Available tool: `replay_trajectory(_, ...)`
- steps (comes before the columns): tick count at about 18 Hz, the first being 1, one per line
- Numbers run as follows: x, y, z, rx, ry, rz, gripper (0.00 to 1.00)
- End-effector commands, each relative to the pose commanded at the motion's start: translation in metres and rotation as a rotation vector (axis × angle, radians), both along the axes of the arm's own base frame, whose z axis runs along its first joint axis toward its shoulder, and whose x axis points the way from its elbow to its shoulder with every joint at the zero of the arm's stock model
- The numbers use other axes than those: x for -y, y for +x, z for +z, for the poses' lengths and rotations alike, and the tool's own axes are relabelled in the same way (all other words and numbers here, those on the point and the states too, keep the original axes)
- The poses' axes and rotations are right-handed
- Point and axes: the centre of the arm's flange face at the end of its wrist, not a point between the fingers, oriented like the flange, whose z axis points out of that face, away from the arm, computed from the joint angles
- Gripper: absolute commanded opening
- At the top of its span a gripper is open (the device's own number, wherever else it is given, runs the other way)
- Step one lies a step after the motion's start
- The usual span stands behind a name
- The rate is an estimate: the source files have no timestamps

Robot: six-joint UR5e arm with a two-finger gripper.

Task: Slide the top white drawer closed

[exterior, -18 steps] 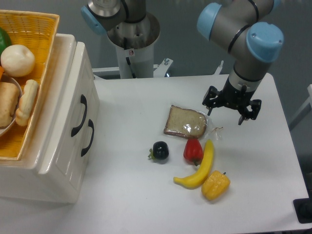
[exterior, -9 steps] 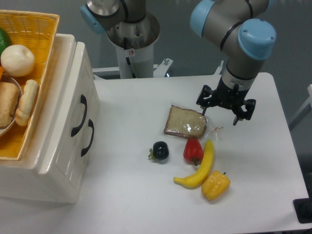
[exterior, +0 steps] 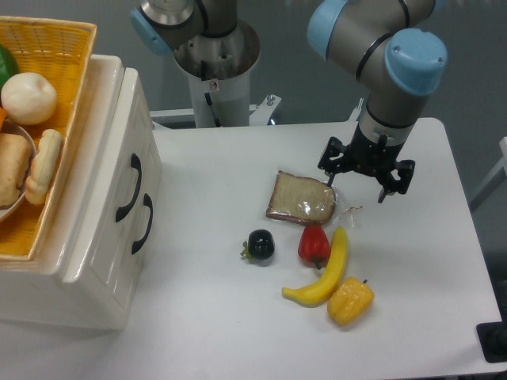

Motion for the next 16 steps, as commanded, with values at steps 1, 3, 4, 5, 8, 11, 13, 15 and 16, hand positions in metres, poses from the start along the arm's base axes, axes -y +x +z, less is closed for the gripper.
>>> replay_trajectory(1,-0.0003,-0.0006,-0.0018,0.003,-0.001,0.0,1.0)
replay_trajectory(3,-0.0005,-0.0014,-0.0036,0.004,-0.003,0.002,1.0)
replay_trajectory(4,-0.0002,-0.002,-0.0044,0.002,-0.007,0.002,1.0)
replay_trajectory(5,0.0006,-0.0023,-0.0035,0.001,-0.007,0.005,1.0)
replay_trajectory(8,0.0057,-0.0027,-0.0019,0.004,0.0,0.014,1.0)
replay_trajectory(11,0.0069,-0.0027,0.0,0.001,0.0,0.021,1.0)
replay_trajectory(13,0.0057,-0.0009,0.0,0.004,-0.001,0.029,1.0)
replay_trajectory(15,0.0048,-0.0001,0.0011,0.003,0.002,0.038,1.0)
replay_trajectory(16,0.0052,0.0005,0.0029,0.0,0.001,0.038,1.0)
